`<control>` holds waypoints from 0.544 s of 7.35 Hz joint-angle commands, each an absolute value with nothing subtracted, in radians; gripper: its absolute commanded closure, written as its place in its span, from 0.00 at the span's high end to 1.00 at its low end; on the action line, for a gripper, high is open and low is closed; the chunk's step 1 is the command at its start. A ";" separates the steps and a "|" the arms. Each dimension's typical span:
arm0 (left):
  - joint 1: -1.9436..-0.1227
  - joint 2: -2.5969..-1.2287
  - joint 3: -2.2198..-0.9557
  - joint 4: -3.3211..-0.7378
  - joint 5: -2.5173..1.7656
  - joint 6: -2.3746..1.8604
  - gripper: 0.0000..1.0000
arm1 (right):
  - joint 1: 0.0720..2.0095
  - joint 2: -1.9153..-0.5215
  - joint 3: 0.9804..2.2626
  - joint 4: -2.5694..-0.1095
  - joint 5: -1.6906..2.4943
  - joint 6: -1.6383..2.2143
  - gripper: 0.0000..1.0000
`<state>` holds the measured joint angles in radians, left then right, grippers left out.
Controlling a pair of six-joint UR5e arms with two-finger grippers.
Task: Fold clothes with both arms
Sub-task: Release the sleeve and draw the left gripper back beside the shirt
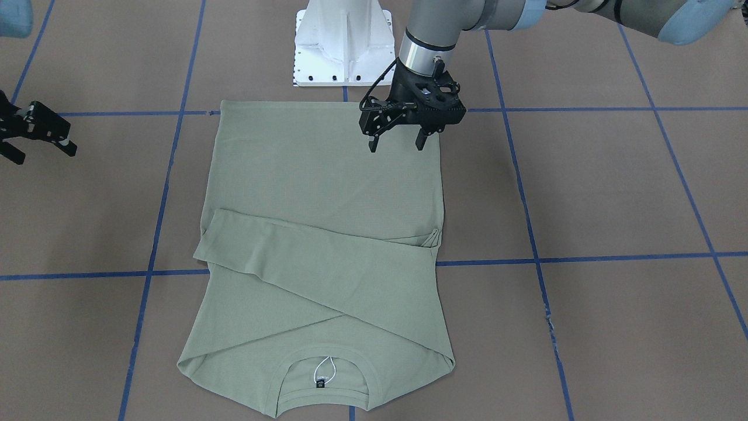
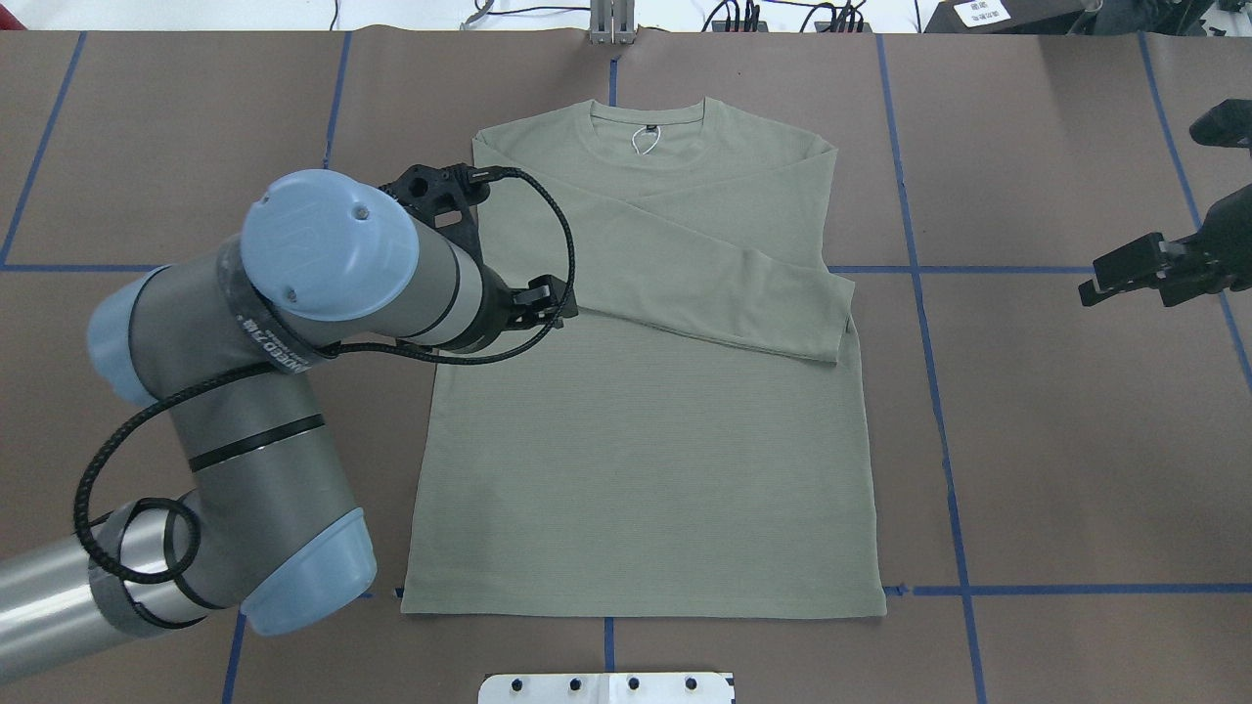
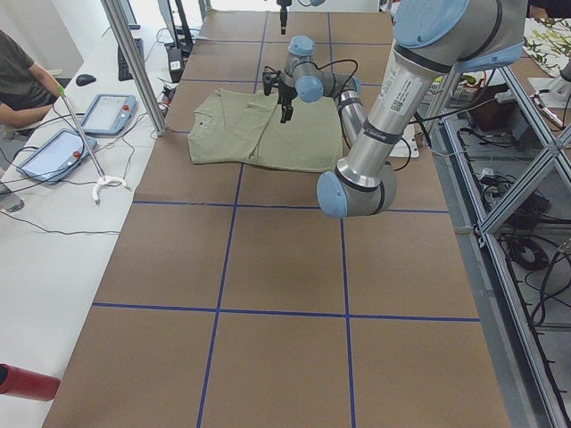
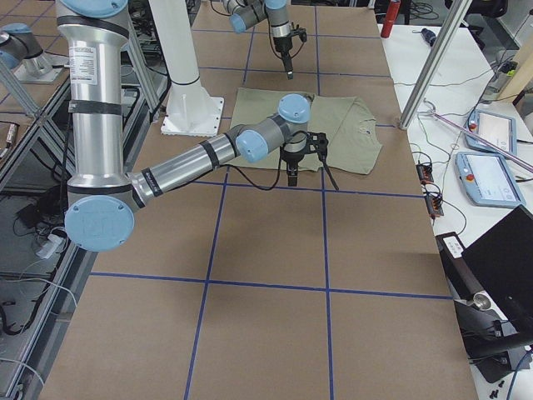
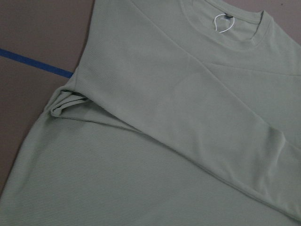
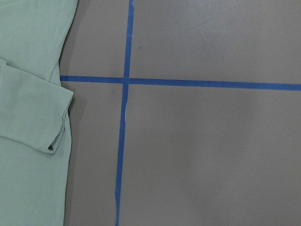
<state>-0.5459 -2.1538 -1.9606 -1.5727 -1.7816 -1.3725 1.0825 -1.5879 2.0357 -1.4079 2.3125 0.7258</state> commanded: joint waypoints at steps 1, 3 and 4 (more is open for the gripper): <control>-0.566 -2.015 -2.065 -1.555 -1.810 -1.171 0.99 | 0.913 -1.588 2.064 -1.303 2.211 0.976 1.00; -0.568 -1.944 -2.074 -1.560 -1.810 -1.106 0.99 | 0.734 -1.568 2.132 -1.304 2.096 1.218 1.00; -0.568 -1.907 -2.112 -1.571 -1.812 -1.070 0.99 | 0.632 -1.540 2.141 -1.304 2.026 1.346 1.00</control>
<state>-0.5666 -1.9545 -2.0774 -1.5612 -1.8099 -1.1186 0.7579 -1.5676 2.1190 -1.3060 2.1095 1.1813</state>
